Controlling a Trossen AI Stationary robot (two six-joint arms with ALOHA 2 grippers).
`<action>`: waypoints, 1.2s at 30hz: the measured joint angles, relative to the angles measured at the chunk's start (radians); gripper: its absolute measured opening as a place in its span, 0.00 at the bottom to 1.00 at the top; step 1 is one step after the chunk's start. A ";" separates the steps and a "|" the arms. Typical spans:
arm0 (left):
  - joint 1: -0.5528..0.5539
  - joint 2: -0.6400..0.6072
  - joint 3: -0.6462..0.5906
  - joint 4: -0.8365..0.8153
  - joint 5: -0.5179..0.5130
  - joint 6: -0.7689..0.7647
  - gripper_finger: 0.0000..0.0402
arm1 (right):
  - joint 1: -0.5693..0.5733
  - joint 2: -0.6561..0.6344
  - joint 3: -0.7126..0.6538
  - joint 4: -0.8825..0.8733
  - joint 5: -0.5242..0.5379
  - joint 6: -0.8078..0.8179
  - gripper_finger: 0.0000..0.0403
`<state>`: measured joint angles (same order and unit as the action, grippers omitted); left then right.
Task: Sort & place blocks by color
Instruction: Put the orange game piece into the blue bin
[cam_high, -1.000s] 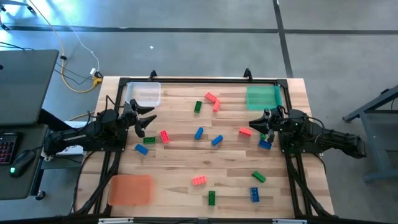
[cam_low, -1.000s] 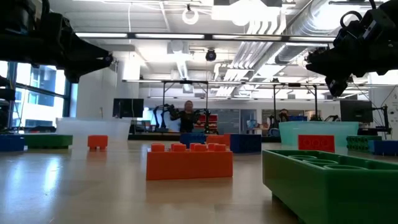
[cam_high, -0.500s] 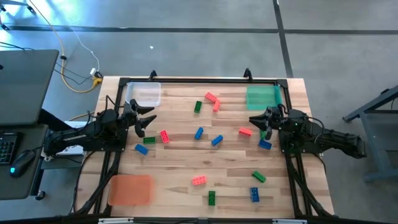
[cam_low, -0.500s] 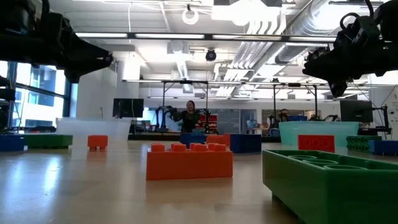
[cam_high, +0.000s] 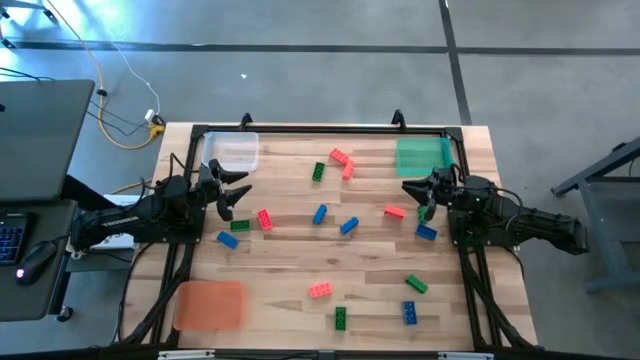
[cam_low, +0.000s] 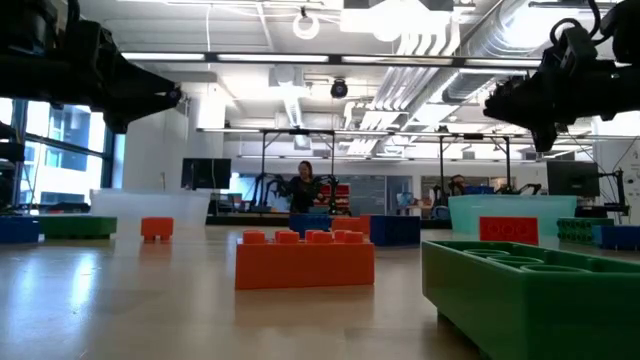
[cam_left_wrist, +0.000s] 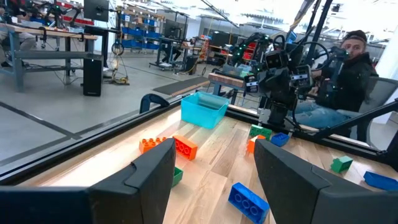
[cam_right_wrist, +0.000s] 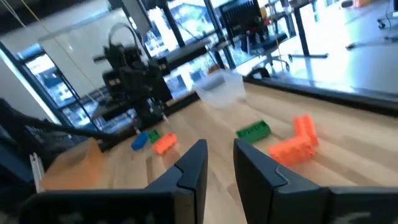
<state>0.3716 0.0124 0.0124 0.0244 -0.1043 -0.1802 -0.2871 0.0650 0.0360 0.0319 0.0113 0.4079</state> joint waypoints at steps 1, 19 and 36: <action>0.000 0.000 0.000 0.000 0.000 0.000 0.52 | 0.000 0.000 0.000 0.025 0.000 0.002 0.17; 0.000 0.000 0.000 0.000 0.000 0.000 0.52 | 0.000 0.004 0.105 0.216 0.000 -0.087 0.17; 0.000 0.000 0.000 0.000 0.000 0.000 0.52 | 0.000 0.278 0.458 -0.193 0.082 -0.121 0.42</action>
<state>0.3716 0.0121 0.0124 0.0246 -0.1046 -0.1802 -0.2871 0.3431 0.4943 -0.1613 0.0934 0.2867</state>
